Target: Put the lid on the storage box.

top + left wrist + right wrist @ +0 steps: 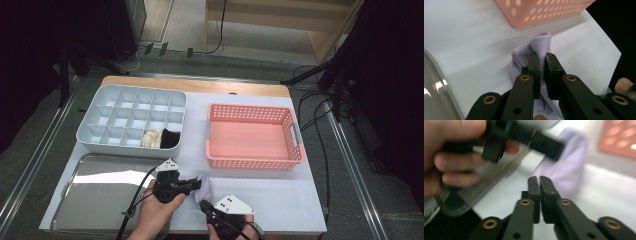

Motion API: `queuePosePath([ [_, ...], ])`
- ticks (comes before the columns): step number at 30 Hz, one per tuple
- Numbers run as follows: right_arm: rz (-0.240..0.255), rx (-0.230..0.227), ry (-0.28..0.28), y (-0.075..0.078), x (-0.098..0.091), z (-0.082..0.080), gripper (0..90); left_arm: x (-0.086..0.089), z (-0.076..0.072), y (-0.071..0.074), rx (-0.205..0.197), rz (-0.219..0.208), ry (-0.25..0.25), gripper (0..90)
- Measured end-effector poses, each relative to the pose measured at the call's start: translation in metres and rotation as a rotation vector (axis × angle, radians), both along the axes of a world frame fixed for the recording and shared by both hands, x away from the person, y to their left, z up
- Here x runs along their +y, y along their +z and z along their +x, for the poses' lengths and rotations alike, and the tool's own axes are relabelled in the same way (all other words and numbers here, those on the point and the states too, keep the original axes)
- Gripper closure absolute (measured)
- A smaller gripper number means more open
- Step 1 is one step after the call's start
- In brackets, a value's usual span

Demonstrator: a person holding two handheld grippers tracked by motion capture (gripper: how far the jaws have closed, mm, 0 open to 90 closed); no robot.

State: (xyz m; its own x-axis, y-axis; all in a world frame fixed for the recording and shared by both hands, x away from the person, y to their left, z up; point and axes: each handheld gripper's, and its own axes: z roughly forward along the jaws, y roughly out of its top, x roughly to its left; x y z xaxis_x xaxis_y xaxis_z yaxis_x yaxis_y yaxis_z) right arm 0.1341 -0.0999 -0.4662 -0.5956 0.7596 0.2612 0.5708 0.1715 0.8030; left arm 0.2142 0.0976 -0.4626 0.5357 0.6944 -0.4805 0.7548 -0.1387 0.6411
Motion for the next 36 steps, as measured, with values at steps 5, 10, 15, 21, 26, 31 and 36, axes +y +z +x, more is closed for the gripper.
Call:
queuePosePath([
  [5,0.050,-0.029,-0.048,0.005,-0.006,0.007,90.0,-0.001,0.000,-0.001,0.002,-0.001,-0.002,85.0],
  [10,0.000,0.010,-0.016,-0.011,0.010,0.011,90.0,-0.002,0.002,-0.002,0.010,0.000,-0.002,84.5],
  [15,-0.001,0.031,-0.027,-0.017,0.012,0.016,90.0,-0.002,0.001,-0.003,0.003,0.014,0.001,69.2],
  [21,-0.008,0.025,-0.033,-0.017,0.012,0.016,90.0,0.001,0.004,-0.004,0.026,0.046,0.065,39.3],
  [26,-0.013,0.021,-0.035,-0.018,0.013,0.015,90.0,-0.004,0.006,-0.011,0.078,0.034,0.043,36.0],
  [31,-0.011,0.019,-0.034,-0.019,0.011,0.014,90.0,-0.005,0.009,-0.015,0.143,-0.027,0.027,46.3],
  [36,-0.009,0.020,-0.032,-0.019,0.011,0.015,90.0,-0.005,0.009,-0.017,0.175,-0.045,0.014,54.1],
])
